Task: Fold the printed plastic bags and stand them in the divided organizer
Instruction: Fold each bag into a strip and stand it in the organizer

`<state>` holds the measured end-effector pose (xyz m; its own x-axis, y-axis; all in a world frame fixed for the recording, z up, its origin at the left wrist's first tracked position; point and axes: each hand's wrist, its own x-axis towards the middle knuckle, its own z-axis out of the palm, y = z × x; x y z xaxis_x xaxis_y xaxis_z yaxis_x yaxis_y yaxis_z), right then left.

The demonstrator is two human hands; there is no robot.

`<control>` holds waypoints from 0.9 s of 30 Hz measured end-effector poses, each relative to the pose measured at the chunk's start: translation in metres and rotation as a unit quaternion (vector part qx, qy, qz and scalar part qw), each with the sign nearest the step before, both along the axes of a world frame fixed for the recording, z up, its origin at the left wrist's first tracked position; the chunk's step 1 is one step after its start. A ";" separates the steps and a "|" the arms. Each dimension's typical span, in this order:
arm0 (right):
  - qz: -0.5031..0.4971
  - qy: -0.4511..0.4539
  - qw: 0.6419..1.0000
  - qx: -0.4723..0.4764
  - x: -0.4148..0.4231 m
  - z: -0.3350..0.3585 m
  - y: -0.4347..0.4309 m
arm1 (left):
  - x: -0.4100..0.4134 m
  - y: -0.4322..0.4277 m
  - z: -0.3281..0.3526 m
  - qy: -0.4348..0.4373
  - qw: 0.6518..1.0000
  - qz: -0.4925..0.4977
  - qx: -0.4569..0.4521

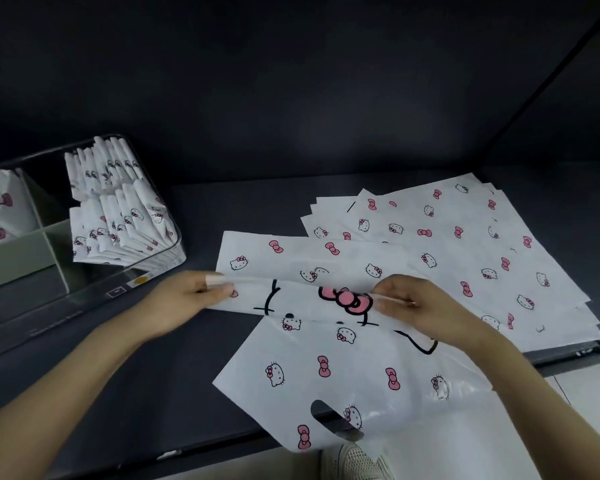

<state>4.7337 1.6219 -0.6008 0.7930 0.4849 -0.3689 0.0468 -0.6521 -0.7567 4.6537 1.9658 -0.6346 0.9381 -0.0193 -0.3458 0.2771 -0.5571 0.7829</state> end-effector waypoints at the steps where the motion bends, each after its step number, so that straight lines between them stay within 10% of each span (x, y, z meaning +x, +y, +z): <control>1: -0.014 0.045 0.999 0.017 0.004 0.001 -0.006 | 0.003 -0.001 -0.004 -0.008 0.999 0.032 -0.024; 12: -0.344 -0.010 0.932 0.112 0.034 -0.020 0.007 | 0.033 -0.025 -0.020 -0.086 0.967 0.151 0.189; 27: -0.328 -0.128 0.931 -0.092 0.064 -0.047 0.034 | 0.026 -0.032 -0.031 -0.154 0.949 0.208 0.181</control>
<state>4.7973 1.6562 -0.6478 0.9696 -0.1877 -0.1568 -0.2445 -0.7217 -0.6475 4.6794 1.9334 -0.6658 0.8957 0.4435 0.0320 0.3224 -0.6972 0.6404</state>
